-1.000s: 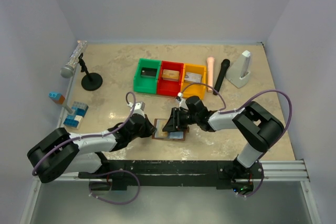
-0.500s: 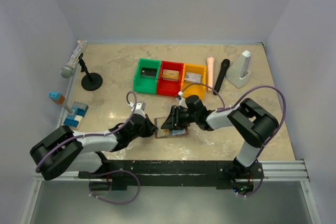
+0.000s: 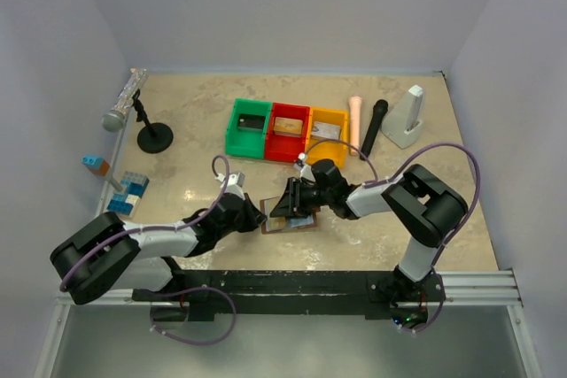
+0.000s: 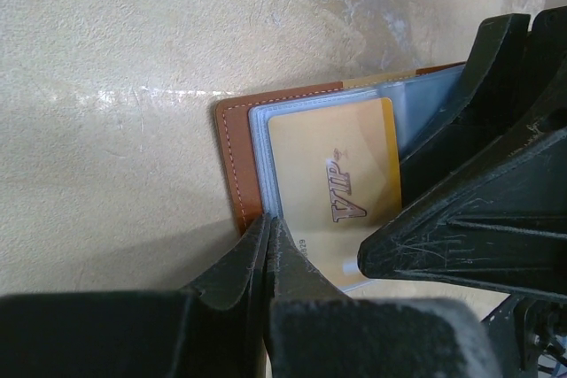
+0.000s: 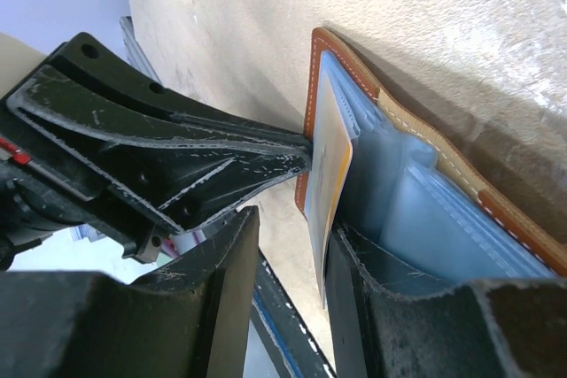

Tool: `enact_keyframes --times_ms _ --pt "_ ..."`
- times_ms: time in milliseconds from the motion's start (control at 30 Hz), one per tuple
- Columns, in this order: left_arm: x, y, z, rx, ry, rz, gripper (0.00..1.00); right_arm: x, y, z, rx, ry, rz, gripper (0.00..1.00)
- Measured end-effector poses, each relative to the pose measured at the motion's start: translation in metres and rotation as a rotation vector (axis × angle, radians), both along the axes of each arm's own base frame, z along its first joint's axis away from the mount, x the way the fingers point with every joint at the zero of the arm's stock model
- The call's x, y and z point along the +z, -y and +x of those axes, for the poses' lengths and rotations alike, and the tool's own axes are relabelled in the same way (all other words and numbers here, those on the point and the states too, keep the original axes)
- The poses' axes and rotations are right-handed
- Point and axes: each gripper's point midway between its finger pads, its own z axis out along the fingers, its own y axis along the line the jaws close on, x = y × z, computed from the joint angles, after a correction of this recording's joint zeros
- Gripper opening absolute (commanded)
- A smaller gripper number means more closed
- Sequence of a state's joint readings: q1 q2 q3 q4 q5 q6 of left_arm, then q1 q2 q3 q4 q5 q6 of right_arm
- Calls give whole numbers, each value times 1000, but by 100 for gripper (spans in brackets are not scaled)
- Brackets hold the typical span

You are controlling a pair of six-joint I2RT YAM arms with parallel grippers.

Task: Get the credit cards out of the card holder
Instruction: Remove the credit card from the card holder.

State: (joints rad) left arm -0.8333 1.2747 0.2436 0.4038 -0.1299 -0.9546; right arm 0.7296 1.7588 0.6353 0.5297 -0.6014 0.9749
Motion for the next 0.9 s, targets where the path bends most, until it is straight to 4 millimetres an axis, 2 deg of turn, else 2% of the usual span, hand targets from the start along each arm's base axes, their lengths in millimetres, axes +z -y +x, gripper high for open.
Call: enact_keyframes --times_ms 200,467,900 --pt "0 -2 -1 9 -5 -5 0 7 2 -1 2 19 10 36" --pt "0 -3 -1 29 -17 -9 0 3 6 -4 -1 16 -2 35" --pt "-1 -3 -1 44 -26 -20 0 14 14 -3 -2 49 -4 33"
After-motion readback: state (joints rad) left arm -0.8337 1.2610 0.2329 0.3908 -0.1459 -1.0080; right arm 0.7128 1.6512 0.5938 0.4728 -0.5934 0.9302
